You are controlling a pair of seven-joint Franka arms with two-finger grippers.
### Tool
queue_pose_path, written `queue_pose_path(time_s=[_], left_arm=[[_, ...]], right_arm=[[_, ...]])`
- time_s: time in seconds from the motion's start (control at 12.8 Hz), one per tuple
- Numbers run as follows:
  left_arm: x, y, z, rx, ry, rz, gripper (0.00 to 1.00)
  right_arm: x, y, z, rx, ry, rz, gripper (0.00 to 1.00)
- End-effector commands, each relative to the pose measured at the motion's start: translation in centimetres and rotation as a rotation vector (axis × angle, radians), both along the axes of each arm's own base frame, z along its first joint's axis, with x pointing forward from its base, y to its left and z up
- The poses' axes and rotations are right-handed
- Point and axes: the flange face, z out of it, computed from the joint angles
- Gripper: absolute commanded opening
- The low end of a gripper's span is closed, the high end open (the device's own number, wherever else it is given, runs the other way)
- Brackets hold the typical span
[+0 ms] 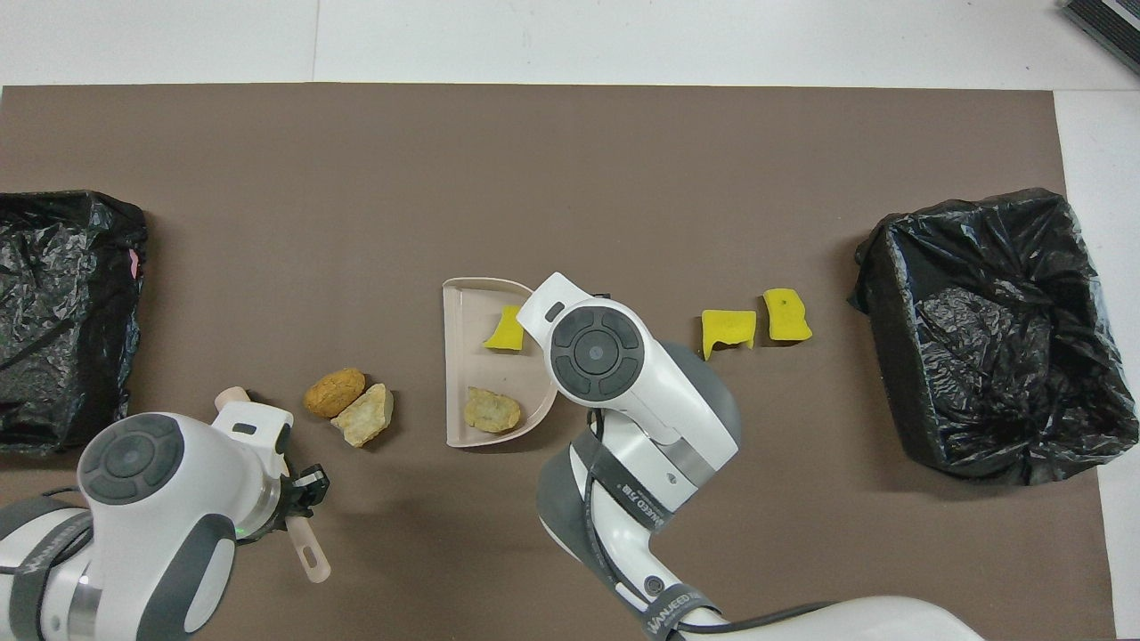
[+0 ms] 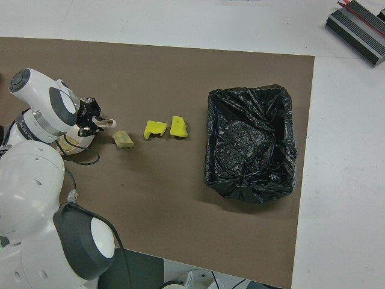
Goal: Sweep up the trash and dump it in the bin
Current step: 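Sweep the bread and sponge pieces into the dustpan with the left gripper's brush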
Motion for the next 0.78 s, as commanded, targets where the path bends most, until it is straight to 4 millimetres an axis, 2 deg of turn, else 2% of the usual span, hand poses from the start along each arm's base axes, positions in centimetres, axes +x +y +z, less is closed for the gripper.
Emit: queue_pose_path(time_s=[0.0,0.16,0.24,0.47,0.71], left_arm=[[-0.7,-3.7,-1.3,0.010,-0.004,-0.055,0.00],[-0.8,-6.6,-0.9,-0.057,0.005,-0.114,0.00],[-0.7,-7.3,-0.6,-0.107,0.014,-0.149,0.00],[-0.5,-10.4,-2.9,-0.213,0.059,-0.258,0.00],[1.5,-14.9,-1.2,-0.299,0.021,-0.314,0.00]], right_arm=[[-0.5,0.3,-0.1,0.011,-0.023,-0.024,0.00],[-0.4,0.2,-0.2,0.007,-0.019,-0.027,0.00],[-0.1,-0.1,-0.2,0.011,-0.023,-0.037,0.00],[0.3,-0.6,-0.4,0.013,-0.023,-0.050,0.00],[0.6,-0.7,-0.5,0.019,-0.027,-0.061,0.00]])
